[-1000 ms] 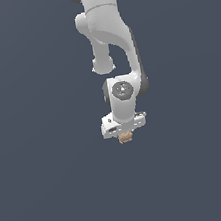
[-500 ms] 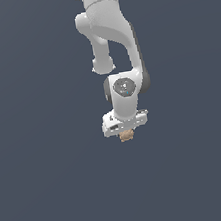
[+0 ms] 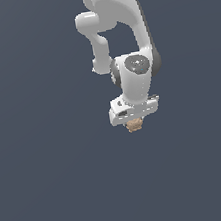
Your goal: Pick up the object and move it to a goal position.
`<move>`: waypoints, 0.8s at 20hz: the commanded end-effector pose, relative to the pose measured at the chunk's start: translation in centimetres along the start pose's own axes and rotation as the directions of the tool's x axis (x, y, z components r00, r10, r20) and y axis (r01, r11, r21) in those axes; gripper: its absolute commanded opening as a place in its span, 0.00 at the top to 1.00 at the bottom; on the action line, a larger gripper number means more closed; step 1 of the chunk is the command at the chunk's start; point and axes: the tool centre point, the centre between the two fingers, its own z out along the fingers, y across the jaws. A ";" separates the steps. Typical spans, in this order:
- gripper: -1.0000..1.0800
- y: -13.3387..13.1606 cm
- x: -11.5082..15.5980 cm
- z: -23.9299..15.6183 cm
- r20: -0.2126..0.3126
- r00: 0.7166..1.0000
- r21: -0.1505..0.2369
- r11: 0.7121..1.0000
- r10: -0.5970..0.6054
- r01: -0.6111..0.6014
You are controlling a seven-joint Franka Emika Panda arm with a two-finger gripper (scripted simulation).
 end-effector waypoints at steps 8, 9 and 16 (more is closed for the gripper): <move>1.00 -5.5 -0.1 -9.5 -0.001 1.000 0.000 1.000 -0.001 0.001; 1.00 -6.0 -0.1 -10.4 -0.001 1.000 0.000 1.000 -0.001 0.001; 1.00 -8.6 0.1 -14.8 -0.001 1.000 0.000 1.000 -0.001 0.001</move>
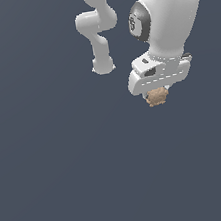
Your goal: Pick up the object and move it to a goal position.
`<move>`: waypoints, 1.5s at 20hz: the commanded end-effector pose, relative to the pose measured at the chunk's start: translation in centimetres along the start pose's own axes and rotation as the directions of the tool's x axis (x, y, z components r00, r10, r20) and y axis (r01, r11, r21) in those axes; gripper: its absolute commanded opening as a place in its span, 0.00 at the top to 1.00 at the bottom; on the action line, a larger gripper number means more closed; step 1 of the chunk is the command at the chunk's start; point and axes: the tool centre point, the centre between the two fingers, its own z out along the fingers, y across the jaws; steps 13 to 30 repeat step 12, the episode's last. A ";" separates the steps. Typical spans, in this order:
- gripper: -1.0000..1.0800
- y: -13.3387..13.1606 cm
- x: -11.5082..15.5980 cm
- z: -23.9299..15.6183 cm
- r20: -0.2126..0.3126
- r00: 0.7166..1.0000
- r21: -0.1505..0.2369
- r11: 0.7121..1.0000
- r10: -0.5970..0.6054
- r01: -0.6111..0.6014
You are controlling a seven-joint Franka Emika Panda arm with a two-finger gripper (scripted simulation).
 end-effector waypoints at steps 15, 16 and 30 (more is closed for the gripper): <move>1.00 -1.3 0.3 -2.1 0.001 1.000 0.000 1.000 0.001 -0.001; 1.00 -1.3 0.3 -2.1 0.001 1.000 0.000 1.000 0.001 -0.001; 1.00 -1.3 0.3 -2.1 0.001 1.000 0.000 1.000 0.001 -0.001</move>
